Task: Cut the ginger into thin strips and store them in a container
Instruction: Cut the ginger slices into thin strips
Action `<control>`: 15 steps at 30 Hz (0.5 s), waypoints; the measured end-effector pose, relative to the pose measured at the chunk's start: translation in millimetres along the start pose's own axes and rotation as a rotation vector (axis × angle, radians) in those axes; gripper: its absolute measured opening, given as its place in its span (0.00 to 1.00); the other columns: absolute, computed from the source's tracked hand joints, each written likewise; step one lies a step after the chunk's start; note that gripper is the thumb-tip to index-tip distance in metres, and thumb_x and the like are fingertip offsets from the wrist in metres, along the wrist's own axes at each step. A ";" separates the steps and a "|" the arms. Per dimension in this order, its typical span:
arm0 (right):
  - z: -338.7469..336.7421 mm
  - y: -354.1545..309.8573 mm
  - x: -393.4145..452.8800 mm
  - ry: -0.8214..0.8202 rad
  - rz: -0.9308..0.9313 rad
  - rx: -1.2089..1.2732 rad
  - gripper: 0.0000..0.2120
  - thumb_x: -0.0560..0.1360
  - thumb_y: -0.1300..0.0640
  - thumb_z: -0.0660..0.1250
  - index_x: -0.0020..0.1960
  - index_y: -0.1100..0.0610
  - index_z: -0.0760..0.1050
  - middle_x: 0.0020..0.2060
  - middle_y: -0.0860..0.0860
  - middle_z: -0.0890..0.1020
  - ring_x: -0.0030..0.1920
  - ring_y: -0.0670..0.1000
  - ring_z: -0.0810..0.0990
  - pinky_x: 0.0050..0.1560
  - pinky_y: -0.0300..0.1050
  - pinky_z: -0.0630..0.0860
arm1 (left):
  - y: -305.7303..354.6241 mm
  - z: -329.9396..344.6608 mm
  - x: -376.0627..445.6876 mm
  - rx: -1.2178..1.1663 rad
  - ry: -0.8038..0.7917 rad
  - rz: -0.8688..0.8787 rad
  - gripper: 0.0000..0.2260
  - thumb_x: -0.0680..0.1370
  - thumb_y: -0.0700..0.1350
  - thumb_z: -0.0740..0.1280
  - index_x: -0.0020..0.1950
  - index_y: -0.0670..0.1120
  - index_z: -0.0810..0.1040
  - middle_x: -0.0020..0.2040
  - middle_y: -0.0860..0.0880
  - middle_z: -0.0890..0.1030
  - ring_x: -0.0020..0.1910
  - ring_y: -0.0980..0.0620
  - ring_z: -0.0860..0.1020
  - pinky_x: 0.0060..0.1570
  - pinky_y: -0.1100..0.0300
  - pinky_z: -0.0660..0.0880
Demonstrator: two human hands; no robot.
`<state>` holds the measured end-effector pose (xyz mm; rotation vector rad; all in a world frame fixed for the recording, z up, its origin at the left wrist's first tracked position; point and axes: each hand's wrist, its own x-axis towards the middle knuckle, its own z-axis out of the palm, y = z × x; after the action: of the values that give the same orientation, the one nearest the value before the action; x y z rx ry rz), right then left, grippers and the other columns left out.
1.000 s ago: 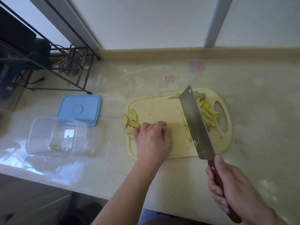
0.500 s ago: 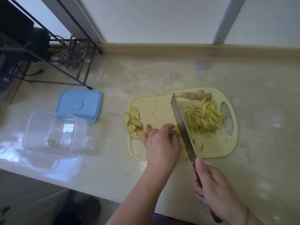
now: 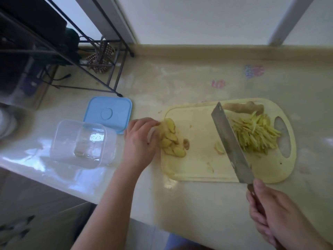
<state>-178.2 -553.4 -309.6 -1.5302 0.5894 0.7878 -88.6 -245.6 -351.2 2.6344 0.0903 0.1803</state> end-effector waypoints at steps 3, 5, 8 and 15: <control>-0.4 -2.1 -0.8 -0.007 0.010 -0.006 0.48 0.43 0.12 0.66 0.34 0.57 0.69 0.24 0.54 0.65 0.19 0.49 0.60 0.27 0.37 0.60 | 10.7 -0.7 22.8 0.025 -0.085 -0.019 0.14 0.77 0.49 0.67 0.59 0.46 0.83 0.55 0.49 0.84 0.56 0.40 0.77 0.57 0.42 0.73; 1.0 -3.4 -1.2 -0.016 0.017 -0.006 0.46 0.42 0.12 0.66 0.32 0.55 0.70 0.23 0.54 0.65 0.19 0.49 0.60 0.27 0.37 0.60 | 17.9 4.2 31.7 0.091 -0.150 0.038 0.15 0.75 0.45 0.71 0.61 0.47 0.82 0.57 0.49 0.83 0.58 0.40 0.76 0.58 0.44 0.71; 1.8 -4.0 -1.4 -0.006 0.018 -0.011 0.51 0.42 0.12 0.66 0.36 0.58 0.68 0.23 0.54 0.65 0.19 0.49 0.60 0.25 0.36 0.60 | 26.1 5.8 41.5 0.158 -0.217 0.103 0.15 0.75 0.42 0.74 0.61 0.50 0.83 0.58 0.51 0.82 0.58 0.43 0.74 0.56 0.49 0.66; 3.3 -7.3 -4.6 -0.030 -0.003 -0.006 0.50 0.44 0.12 0.66 0.37 0.59 0.68 0.24 0.54 0.64 0.20 0.49 0.59 0.23 0.35 0.59 | 36.3 -6.7 57.6 0.157 -0.386 0.058 0.07 0.78 0.41 0.70 0.54 0.49 0.84 0.45 0.54 0.77 0.49 0.49 0.76 0.52 0.56 0.71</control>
<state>-176.0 -549.6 -301.4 -1.5218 0.5623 0.8094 -31.4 -268.6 -321.4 2.7762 -0.1060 -0.3285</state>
